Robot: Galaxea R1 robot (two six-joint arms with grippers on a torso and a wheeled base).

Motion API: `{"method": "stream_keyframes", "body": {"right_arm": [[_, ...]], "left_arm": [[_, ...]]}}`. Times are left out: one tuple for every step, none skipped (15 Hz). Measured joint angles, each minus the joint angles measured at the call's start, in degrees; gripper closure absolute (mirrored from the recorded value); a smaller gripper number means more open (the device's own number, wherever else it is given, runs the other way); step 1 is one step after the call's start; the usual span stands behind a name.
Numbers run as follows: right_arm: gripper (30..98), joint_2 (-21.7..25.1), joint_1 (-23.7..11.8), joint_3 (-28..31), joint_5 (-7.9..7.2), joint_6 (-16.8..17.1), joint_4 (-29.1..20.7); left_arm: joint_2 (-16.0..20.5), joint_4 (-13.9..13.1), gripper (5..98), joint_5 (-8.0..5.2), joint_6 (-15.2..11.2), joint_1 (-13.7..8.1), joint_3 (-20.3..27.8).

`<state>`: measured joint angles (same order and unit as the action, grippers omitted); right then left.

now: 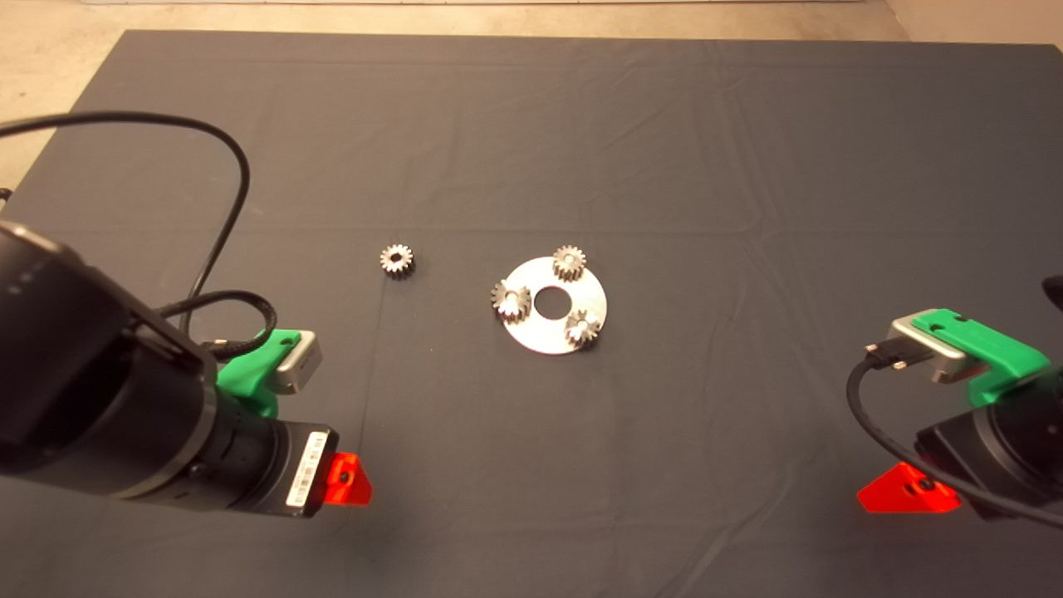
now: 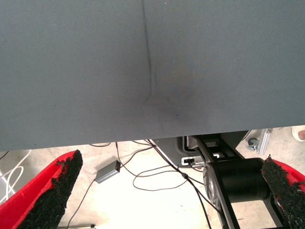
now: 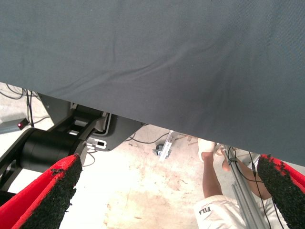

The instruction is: Remove an incorrectly installed larger gear and replace it with the correct smaller gear

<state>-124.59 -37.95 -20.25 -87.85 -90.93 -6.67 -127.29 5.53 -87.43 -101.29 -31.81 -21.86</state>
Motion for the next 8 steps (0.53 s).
{"method": "stream_keyframes", "body": {"right_arm": [[30.8, 0.00, 0.00, 0.00, 0.00, 0.00, 0.00], [30.8, 0.00, 0.00, 0.00, 0.00, 0.00, 0.00], [30.8, 0.00, 0.00, 0.00, 0.00, 0.00, 0.00], [30.8, 0.00, 0.00, 0.00, 0.00, 0.00, 0.00], [30.8, 0.00, 0.00, 0.00, 0.00, 0.00, 0.00], [30.8, 0.00, 0.00, 0.00, 0.00, 0.00, 0.00], [30.8, 0.00, 0.00, 0.00, 0.00, 0.00, 0.00], [30.8, 0.00, 0.00, 0.00, 0.00, 0.00, 0.00]], "left_arm": [[0.01, 0.00, 6.1, 0.00, 0.00, 0.00, 0.00], [0.01, 0.00, 6.1, 0.00, 0.00, 0.00, 0.00], [0.00, 0.00, 6.1, 0.00, 0.00, 0.00, 0.00], [0.00, 0.00, 6.1, 0.00, 0.00, 0.00, 0.00], [0.00, 0.00, 6.1, -0.02, 0.00, 0.00, 0.00], [0.01, -0.02, 6.1, 0.00, 0.00, 0.00, 0.00], [0.00, -0.02, 6.1, 0.00, 0.00, 0.00, 0.00], [0.00, -0.05, 6.1, 0.00, 0.00, 0.00, 0.00]]}}
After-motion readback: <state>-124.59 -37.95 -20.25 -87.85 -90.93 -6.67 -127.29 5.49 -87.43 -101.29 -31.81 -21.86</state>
